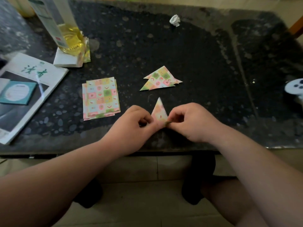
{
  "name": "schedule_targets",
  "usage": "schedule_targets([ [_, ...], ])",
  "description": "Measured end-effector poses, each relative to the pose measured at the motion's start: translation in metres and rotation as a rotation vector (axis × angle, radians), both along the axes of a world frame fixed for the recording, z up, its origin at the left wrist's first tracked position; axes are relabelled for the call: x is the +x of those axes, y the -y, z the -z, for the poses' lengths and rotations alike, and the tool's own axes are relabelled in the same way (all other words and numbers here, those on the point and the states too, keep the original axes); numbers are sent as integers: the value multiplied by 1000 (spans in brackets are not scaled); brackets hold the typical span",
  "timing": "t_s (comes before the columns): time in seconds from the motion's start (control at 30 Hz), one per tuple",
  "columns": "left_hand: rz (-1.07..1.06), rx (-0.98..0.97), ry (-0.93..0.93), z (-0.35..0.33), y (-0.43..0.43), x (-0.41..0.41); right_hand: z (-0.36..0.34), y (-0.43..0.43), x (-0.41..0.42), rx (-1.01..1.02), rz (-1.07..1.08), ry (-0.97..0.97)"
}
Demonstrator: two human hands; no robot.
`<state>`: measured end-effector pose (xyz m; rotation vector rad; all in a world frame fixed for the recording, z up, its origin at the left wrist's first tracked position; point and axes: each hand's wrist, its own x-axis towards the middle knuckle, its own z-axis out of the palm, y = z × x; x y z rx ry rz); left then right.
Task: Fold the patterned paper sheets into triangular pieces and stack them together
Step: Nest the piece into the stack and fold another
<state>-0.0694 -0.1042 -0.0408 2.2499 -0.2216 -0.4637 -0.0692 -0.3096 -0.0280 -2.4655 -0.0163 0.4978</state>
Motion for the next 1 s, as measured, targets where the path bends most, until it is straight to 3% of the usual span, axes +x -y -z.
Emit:
schedule_targets([
  [0.13, -267, -360, -384, -11, -2, 11, 1, 11, -6, 130, -51, 339],
  [0.33, -338, -528, -438, -19, -2, 7, -4, 13, -14, 201, -91, 487],
  [0.6, -392, -627, -320, -26, -9, 3, -5, 6, -17, 275, 124, 349],
  [0.87, -297, -421, -142, -20, -15, 2, -8, -6, -15, 564, 211, 78],
  [1.0, -268, -421, -158, -21, -13, 0, -12, -11, -16, 678, 189, -101],
])
